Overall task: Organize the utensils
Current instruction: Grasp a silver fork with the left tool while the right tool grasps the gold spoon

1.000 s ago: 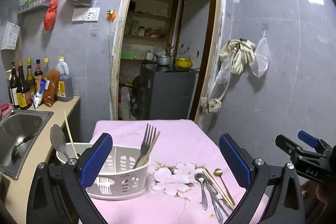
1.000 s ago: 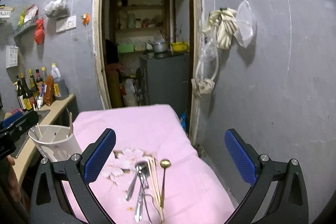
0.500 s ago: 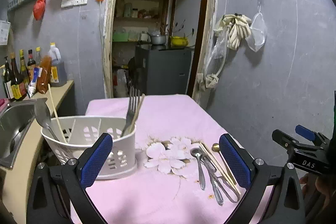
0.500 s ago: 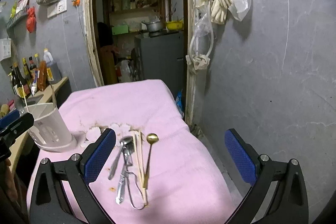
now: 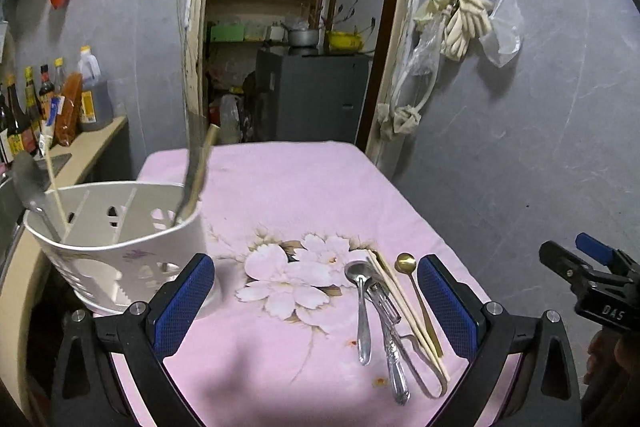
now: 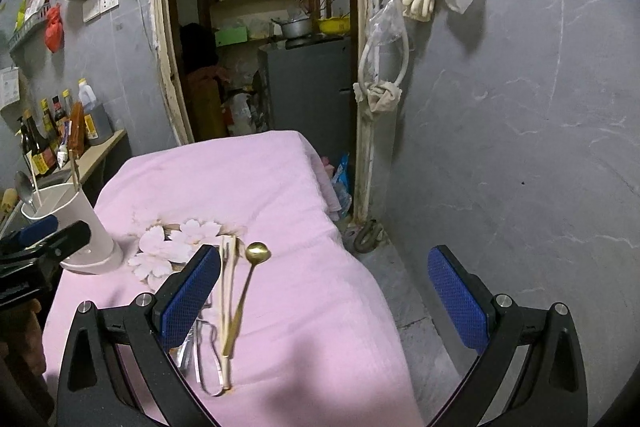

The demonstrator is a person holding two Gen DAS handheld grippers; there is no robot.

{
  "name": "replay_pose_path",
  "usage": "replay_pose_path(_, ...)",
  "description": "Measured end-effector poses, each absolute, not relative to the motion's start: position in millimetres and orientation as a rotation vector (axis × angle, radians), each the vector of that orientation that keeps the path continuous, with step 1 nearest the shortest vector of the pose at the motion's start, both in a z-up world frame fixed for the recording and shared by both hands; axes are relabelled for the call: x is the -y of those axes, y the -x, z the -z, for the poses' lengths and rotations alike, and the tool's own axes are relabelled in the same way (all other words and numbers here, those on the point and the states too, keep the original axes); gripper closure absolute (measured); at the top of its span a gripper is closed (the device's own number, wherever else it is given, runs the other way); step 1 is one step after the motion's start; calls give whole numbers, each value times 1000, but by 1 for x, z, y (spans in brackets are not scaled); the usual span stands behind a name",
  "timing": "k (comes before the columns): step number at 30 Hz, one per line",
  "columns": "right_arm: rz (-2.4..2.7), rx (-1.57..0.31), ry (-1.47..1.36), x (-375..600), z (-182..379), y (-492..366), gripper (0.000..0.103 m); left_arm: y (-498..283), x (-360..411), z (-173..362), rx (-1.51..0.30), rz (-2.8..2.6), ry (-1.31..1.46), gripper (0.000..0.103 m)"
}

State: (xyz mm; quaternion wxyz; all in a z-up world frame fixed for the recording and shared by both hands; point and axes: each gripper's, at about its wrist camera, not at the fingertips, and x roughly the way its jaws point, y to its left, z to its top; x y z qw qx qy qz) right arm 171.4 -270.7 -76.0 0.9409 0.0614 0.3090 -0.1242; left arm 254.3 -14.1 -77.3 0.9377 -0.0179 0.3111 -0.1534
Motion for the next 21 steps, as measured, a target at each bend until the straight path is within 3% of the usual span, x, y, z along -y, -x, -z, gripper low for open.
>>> replay_pose_path(13,44,-702,-129,304,115,-233,2,-291,62,120,-781,304,55,3)
replay_pose_path(18,-69,-745,-152,304,146,-256,2,-294,74,138,-818,283,65,19)
replay_pose_path(21,-139,-766,-164,304,164,-269,9,-293,79,149,-836,272,89,31)
